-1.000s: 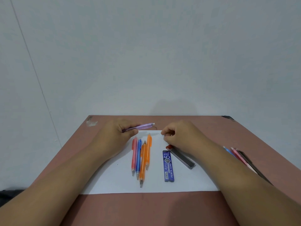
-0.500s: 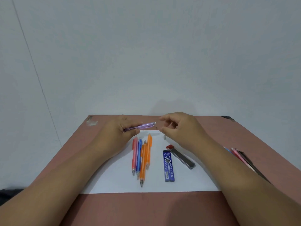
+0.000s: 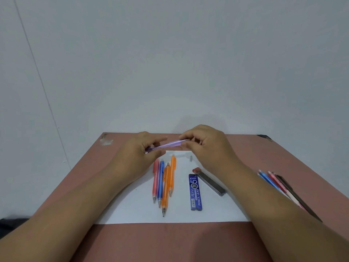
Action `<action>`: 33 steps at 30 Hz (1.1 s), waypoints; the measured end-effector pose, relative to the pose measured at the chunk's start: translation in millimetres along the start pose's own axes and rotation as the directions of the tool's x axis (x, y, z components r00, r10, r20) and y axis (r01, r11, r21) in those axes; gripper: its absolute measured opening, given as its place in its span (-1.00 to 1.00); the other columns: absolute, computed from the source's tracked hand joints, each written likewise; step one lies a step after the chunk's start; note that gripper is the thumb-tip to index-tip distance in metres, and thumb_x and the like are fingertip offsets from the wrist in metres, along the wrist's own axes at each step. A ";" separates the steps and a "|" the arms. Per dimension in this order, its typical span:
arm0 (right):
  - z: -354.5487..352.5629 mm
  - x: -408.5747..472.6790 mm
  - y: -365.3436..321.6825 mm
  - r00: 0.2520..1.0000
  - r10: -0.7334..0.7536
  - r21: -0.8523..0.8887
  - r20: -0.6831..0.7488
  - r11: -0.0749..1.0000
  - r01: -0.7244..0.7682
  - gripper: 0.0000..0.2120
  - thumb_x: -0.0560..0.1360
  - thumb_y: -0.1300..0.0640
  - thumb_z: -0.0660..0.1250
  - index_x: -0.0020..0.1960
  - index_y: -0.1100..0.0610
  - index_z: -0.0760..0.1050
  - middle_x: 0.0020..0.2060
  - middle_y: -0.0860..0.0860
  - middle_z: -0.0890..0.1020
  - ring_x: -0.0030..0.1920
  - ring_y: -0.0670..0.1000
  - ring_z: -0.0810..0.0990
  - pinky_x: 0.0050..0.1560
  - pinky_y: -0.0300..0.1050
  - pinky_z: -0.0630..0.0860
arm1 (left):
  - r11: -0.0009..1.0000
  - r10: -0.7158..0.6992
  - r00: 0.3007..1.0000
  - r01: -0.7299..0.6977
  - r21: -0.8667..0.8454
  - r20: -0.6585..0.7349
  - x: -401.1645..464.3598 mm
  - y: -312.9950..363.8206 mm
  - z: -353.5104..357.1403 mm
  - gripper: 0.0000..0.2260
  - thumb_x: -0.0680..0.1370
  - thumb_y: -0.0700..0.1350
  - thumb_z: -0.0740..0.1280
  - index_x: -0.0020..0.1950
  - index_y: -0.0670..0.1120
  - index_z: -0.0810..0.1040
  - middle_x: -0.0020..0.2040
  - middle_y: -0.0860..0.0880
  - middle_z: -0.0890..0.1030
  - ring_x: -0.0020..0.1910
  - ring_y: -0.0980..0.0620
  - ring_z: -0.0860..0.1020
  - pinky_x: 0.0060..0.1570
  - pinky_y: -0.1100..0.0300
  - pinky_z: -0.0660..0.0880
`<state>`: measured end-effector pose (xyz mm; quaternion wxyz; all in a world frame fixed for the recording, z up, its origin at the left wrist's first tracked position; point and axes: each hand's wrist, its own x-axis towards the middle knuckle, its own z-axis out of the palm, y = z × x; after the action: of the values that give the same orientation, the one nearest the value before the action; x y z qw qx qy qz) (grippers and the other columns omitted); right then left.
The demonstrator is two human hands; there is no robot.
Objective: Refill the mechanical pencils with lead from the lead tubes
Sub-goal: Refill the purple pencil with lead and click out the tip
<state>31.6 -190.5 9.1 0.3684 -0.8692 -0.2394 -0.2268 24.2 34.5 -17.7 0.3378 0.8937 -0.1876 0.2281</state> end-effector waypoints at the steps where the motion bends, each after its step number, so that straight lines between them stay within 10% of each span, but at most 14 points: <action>1: -1.8 1.4 2.7 1.000 0.027 0.020 -0.015 0.999 -0.027 -0.87 0.54 0.20 0.44 0.03 0.03 0.71 -0.16 -0.17 0.62 -0.11 -0.23 0.54 -0.10 -0.44 0.42 | 1.000 -0.017 1.000 0.016 -0.001 -0.017 -0.1 0.3 -0.5 -0.63 0.56 -0.01 0.43 0.36 0.18 0.55 -0.02 0.22 0.57 -0.03 0.21 0.53 -0.10 0.33 0.50; 12: -7.1 3.0 38.6 0.903 0.429 0.117 0.001 0.897 -0.426 -0.90 0.55 0.14 0.41 -0.09 -0.02 0.67 -0.16 -0.13 0.67 -0.18 -0.13 0.60 -0.27 -0.34 0.43 | 0.990 -0.141 0.990 0.141 0.016 0.019 -1.0 4.9 -2.4 -0.53 0.53 0.06 0.45 0.43 0.17 0.46 0.14 0.17 0.53 0.04 0.20 0.53 -0.16 0.44 0.40; 24: 1.9 2.2 50.1 0.875 0.475 -0.007 0.096 0.879 -0.476 -0.87 0.54 0.14 0.42 -0.17 0.00 0.66 -0.18 -0.09 0.69 -0.12 -0.05 0.64 -0.21 -0.23 0.47 | 0.995 -0.093 0.977 0.085 0.053 0.190 -1.6 2.1 0.4 -0.83 0.60 0.07 0.36 0.17 0.23 0.65 0.11 0.28 0.50 0.18 0.26 0.43 0.05 0.30 0.37; 33: 1.8 3.3 50.3 0.883 0.450 -0.056 0.133 0.893 -0.447 -0.85 0.57 0.12 0.37 -0.03 0.00 0.73 -0.10 -0.15 0.70 -0.05 -0.15 0.63 -0.12 -0.30 0.47 | 0.994 -0.111 0.948 0.099 0.057 0.298 -4.6 14.1 -3.8 -0.68 0.57 0.21 0.31 0.20 0.13 0.69 0.15 0.20 0.49 0.19 0.21 0.43 -0.08 0.39 0.40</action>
<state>63.9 -219.3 -16.9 0.3823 -0.9193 -0.0547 -0.0758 12.4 28.0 -10.3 0.2985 0.9334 -0.1842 0.0753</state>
